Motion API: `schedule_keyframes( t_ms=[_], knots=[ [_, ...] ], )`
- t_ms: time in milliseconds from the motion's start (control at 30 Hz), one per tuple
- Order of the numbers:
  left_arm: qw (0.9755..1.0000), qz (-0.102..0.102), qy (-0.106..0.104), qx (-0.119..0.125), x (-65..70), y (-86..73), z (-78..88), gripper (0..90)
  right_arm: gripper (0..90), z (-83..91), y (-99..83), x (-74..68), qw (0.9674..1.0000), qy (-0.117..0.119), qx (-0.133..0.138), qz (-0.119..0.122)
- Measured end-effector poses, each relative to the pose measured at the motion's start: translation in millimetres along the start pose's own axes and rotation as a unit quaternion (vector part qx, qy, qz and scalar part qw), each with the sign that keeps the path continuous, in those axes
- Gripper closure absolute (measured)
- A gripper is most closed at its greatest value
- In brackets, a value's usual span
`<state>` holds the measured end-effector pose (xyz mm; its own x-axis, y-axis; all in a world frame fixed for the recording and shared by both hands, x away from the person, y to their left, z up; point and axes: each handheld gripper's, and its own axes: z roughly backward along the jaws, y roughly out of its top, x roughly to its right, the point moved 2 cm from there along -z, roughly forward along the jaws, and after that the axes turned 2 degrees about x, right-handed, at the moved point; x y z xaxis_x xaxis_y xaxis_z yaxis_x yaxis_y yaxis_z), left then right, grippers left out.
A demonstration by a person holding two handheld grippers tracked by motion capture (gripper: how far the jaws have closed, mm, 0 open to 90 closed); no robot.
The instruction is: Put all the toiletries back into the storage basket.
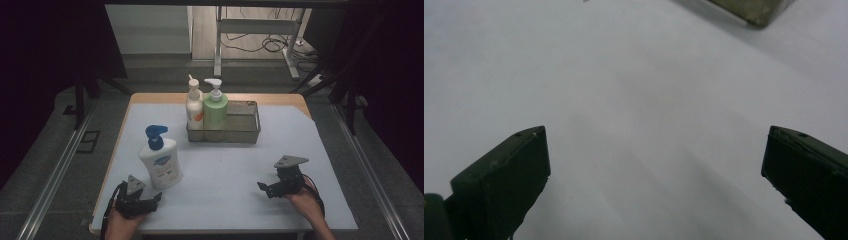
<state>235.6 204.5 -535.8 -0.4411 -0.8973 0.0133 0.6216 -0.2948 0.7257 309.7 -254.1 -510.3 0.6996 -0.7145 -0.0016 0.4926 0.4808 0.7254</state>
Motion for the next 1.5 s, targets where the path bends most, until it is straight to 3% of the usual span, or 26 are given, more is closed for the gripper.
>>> schedule_keyframes(
  t_ms=[433,1067,1367,1500],
  knots=[
    [0.9999,0.002,0.007,0.012,-8.8,4.5,13.8,26.7,0.0,-14.4,-21.3,1.3,0.9998,-0.005,-0.016,-0.008],
    [0.9991,0.041,0.004,0.013,-38.5,13.1,18.5,41.6,0.0,-14.4,-23.7,0.9,0.9999,-0.006,-0.008,-0.005],
    [0.9995,0.023,0.015,0.014,-53.5,25.8,13.1,47.7,0.0,-14.4,-23.7,1.1,0.9999,-0.007,-0.008,-0.006],
    [0.9996,0.022,0.006,0.017,-59.5,33.9,9.5,54.4,0.0,-14.5,-23.8,1.2,0.9999,-0.006,-0.008,-0.007]
  ],
)
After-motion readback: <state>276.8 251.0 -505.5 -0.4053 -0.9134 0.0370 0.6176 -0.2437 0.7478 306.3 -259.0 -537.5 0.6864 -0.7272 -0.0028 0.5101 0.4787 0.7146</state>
